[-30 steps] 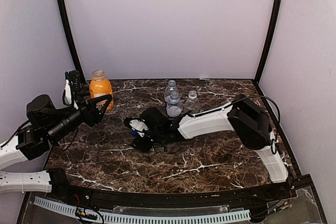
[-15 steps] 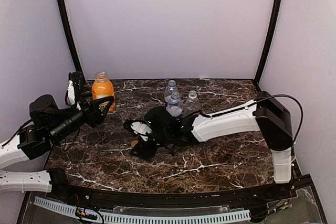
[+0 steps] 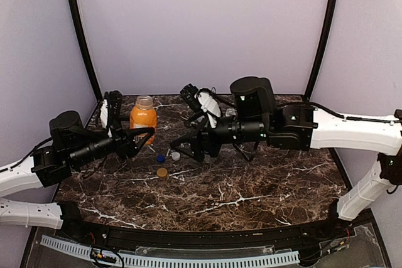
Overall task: Unscrew the bottle caps
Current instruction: Pass from the left arm to the right
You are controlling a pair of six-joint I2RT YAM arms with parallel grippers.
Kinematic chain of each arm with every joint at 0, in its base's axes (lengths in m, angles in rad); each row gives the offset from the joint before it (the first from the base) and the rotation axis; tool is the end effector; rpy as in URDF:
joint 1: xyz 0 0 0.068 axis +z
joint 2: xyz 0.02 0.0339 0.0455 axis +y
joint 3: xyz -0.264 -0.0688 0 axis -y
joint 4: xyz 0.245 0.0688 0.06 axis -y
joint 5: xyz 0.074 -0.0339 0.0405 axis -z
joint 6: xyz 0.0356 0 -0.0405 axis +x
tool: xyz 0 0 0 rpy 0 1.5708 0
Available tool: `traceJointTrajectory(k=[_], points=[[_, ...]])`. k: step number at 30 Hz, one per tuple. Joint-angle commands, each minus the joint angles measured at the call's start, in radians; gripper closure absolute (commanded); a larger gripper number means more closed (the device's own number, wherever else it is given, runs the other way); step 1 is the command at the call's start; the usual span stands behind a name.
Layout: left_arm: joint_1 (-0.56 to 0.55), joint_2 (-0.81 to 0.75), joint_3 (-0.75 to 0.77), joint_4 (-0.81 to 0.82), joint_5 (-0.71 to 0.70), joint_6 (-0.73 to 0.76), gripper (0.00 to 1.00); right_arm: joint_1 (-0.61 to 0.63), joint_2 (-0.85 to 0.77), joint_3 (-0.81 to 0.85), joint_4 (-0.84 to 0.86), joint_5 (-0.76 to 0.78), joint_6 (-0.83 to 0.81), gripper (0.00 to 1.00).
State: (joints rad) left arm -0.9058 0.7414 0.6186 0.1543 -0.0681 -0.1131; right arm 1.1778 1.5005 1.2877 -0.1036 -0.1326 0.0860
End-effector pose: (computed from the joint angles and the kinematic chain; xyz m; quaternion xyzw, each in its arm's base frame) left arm 0.1162 -0.1443 0.3248 0.2459 0.6510 -0.3294 0.6381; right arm 0.1325 0.3320 0.3497 -0.4527 0.6703 0.3892 0.4408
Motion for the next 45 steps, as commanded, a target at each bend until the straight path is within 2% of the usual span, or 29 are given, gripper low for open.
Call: traceJointTrajectory(k=[1, 11, 21, 29, 39, 42, 44, 45], points=[[0.004, 0.075, 0.042, 0.063, 0.218, 0.036, 0.86, -0.013, -0.06, 0.079, -0.11, 0.041, 0.048, 0.15], [0.003, 0.19, 0.071, 0.14, 0.421, 0.037, 0.86, -0.038, -0.008, 0.278, -0.286, 0.011, 0.093, 0.13], [0.001, 0.227, 0.087, 0.149, 0.481, 0.046, 0.85, -0.077, 0.047, 0.328, -0.299, -0.14, 0.11, 0.29], [-0.001, 0.244, 0.09, 0.147, 0.492, 0.045, 0.85, -0.084, 0.077, 0.34, -0.288, -0.22, 0.113, 0.5], [-0.003, 0.256, 0.099, 0.133, 0.48, 0.044, 0.85, -0.103, 0.101, 0.327, -0.266, -0.284, 0.118, 0.67], [-0.004, 0.26, 0.097, 0.13, 0.474, 0.043, 0.82, -0.11, 0.089, 0.31, -0.248, -0.282, 0.121, 0.79], [-0.003, 0.264, 0.098, 0.125, 0.463, 0.038, 0.75, -0.115, 0.078, 0.299, -0.247, -0.267, 0.121, 0.92], [-0.004, 0.266, 0.097, 0.123, 0.457, 0.036, 0.68, -0.119, 0.071, 0.292, -0.249, -0.254, 0.12, 0.97]])
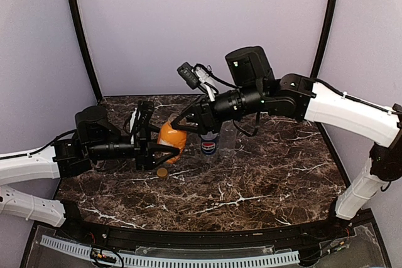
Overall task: Unscrew the bottle caps
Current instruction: Pass from the left arm to the right
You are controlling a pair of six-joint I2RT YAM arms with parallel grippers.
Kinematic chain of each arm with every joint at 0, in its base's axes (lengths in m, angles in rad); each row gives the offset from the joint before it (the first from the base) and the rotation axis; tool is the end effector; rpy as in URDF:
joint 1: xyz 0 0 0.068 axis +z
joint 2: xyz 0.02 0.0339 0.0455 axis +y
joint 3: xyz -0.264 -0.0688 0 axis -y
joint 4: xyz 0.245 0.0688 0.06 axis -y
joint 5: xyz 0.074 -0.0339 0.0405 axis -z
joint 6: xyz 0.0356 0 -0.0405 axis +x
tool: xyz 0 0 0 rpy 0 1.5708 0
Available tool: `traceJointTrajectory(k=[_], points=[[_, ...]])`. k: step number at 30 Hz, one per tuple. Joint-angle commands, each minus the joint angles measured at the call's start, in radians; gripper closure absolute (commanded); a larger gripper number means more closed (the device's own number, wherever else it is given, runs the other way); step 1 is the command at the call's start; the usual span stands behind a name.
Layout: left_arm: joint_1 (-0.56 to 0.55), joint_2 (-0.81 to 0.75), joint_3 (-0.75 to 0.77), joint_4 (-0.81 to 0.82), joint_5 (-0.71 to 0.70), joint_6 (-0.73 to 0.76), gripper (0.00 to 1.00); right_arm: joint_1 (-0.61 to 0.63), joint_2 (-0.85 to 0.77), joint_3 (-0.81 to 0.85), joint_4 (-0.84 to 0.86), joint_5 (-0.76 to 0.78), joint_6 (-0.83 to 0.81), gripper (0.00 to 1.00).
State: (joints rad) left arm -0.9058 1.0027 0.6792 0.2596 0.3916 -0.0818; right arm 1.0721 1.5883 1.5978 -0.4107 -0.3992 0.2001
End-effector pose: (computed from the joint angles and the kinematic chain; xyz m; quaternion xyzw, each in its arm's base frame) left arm 0.1349 -0.1941 0.3082 0.4084 0.6022 -0.4430 0.5237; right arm 0.1635 0.3292 0.3981 -0.4444 0.6946 0.4544 0.3370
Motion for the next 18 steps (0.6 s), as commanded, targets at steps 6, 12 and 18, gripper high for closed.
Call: traceJointTrajectory(k=[6, 12, 18], points=[[-0.003, 0.004, 0.03, 0.017, -0.07, -0.014, 0.16, -0.033, -0.072, -0.093, 0.06, 0.079, 0.013, 1.0], [-0.004, -0.01, 0.028, -0.033, -0.119, -0.012, 0.01, -0.045, -0.131, -0.177, 0.037, 0.186, 0.013, 1.0], [-0.003, -0.039, 0.018, -0.05, -0.188, -0.019, 0.01, -0.045, -0.148, -0.311, 0.022, 0.377, -0.003, 1.0]])
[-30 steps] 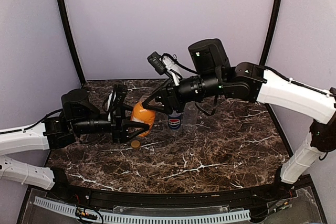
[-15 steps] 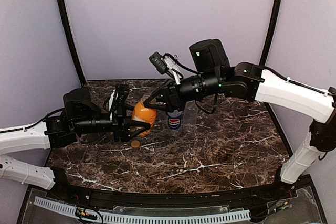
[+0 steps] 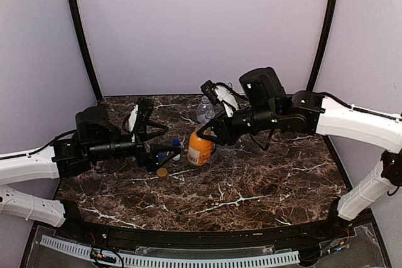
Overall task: Unscrew the bottle caps
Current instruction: Pass from the left arm to the right, then place the bottle without the bottle cap at the center of the board.
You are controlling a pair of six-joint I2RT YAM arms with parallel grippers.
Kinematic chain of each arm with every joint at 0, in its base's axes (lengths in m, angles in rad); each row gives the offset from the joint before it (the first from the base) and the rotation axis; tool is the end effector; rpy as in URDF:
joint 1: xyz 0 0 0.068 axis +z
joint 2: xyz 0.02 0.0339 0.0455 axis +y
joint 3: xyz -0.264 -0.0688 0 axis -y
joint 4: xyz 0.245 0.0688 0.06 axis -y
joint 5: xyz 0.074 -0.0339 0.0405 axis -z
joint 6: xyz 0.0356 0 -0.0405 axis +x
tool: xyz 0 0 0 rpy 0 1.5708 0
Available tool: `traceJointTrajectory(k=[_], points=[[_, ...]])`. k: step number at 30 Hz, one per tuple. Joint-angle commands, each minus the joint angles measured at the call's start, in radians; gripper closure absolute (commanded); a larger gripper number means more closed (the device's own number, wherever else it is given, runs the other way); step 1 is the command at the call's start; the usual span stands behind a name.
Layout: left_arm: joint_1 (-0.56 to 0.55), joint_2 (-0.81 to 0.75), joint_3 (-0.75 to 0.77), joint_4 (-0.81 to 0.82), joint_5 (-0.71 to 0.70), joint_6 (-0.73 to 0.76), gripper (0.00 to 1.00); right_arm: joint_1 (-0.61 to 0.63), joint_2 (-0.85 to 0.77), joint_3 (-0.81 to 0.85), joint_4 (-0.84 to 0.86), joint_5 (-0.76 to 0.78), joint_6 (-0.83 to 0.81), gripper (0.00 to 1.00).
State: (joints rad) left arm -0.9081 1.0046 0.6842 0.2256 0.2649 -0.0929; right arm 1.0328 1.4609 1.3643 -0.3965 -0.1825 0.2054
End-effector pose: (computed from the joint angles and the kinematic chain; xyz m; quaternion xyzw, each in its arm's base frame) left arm 0.1389 -0.1931 0.3058 0.3723 0.6380 -0.4057 0.5382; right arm 0.1670 0.2925 0.3604 -0.3864 0.7638 0.3602 0.3708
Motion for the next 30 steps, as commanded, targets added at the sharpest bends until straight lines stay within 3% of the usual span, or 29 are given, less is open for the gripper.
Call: traceJointTrajectory(k=[1, 11, 23, 30], points=[[-0.001, -0.043, 0.011, -0.016, -0.068, -0.009, 0.01, -0.006, -0.021, -0.102, 0.016, 0.189, -0.008, 1.0], [-0.001, -0.043, 0.011, -0.028, -0.106, -0.018, 0.01, -0.026, 0.014, -0.323, 0.199, 0.401, -0.008, 1.0], [0.0, -0.069, -0.003, -0.042, -0.185, -0.03, 0.01, -0.105, 0.089, -0.439, 0.419, 0.346, 0.006, 1.0], [-0.001, -0.071, -0.002, -0.048, -0.2, -0.028, 0.01, -0.107, 0.113, -0.433, 0.408, 0.34, 0.011, 0.84]])
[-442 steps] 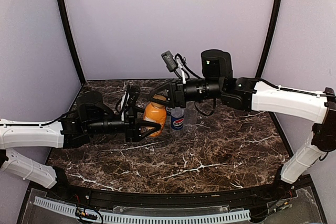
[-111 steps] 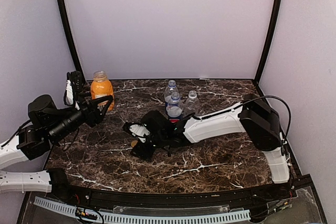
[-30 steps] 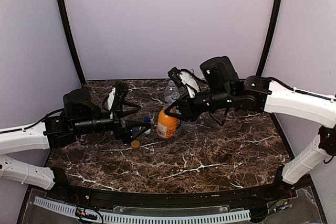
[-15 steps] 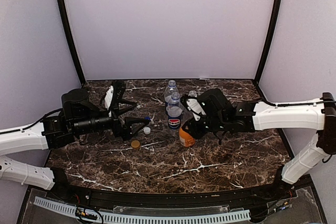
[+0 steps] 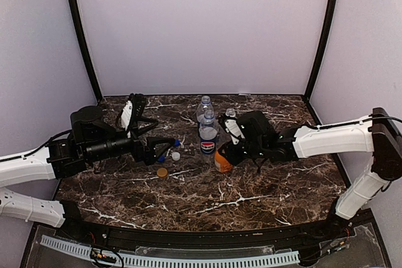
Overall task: Unscrew the bottle caps
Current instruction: Place the bottle without the bottle cap at the center of the board.
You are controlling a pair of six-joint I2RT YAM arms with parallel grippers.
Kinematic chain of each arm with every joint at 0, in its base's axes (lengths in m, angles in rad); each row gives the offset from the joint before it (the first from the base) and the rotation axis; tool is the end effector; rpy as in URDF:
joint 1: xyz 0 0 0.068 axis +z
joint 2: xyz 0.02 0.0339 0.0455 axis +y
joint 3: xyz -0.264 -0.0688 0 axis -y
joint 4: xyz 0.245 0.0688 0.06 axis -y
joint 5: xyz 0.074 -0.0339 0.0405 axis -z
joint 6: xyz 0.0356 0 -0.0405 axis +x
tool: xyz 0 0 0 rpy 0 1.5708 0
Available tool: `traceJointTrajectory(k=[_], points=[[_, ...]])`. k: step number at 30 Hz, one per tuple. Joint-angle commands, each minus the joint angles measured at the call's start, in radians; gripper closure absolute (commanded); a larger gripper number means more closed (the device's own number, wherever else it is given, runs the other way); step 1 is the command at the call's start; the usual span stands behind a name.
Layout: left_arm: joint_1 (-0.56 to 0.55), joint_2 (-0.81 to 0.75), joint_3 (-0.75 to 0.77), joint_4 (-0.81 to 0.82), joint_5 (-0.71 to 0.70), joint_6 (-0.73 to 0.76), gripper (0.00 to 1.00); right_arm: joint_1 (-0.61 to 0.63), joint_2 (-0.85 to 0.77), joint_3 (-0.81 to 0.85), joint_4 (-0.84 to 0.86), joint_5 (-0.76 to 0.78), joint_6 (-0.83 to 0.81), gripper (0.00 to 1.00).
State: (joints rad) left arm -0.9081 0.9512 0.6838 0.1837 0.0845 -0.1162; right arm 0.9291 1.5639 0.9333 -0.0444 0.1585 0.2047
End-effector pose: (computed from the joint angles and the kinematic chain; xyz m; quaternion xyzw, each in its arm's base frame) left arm 0.1379 -0.1815 0.3124 0.3100 0.6675 -0.3585 0.5743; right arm 0.2060 0.2663 0.2133 -0.2863 0.8524 0.1716 0.4025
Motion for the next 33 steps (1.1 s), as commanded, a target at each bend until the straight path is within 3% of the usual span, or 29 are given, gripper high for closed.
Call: traceJointTrajectory(k=[1, 3, 7, 19, 29, 33], points=[[-0.001, -0.018, -0.001, -0.007, -0.021, -0.004, 0.01, -0.004, 0.012, -0.001, 0.051, -0.002, 0.013, 0.8], [-0.001, -0.019, -0.001, -0.011, -0.024, -0.004, 0.01, -0.004, 0.013, 0.0, 0.048, -0.001, 0.016, 0.7], [-0.001, -0.025, 0.0, -0.02, -0.031, -0.002, 0.01, -0.004, 0.007, 0.005, 0.019, 0.002, 0.021, 0.6], [-0.001, -0.041, 0.012, -0.063, -0.072, 0.007, 0.01, -0.004, -0.062, 0.01, -0.052, 0.018, 0.031, 0.42], [0.004, -0.024, 0.073, -0.157, -0.27, -0.029, 0.01, -0.014, -0.263, 0.047, -0.185, 0.033, 0.046, 0.13], [0.018, -0.03, 0.109, -0.218, -0.361, -0.038, 0.01, -0.057, -0.328, 0.079, -0.255, 0.031, 0.048, 0.07]])
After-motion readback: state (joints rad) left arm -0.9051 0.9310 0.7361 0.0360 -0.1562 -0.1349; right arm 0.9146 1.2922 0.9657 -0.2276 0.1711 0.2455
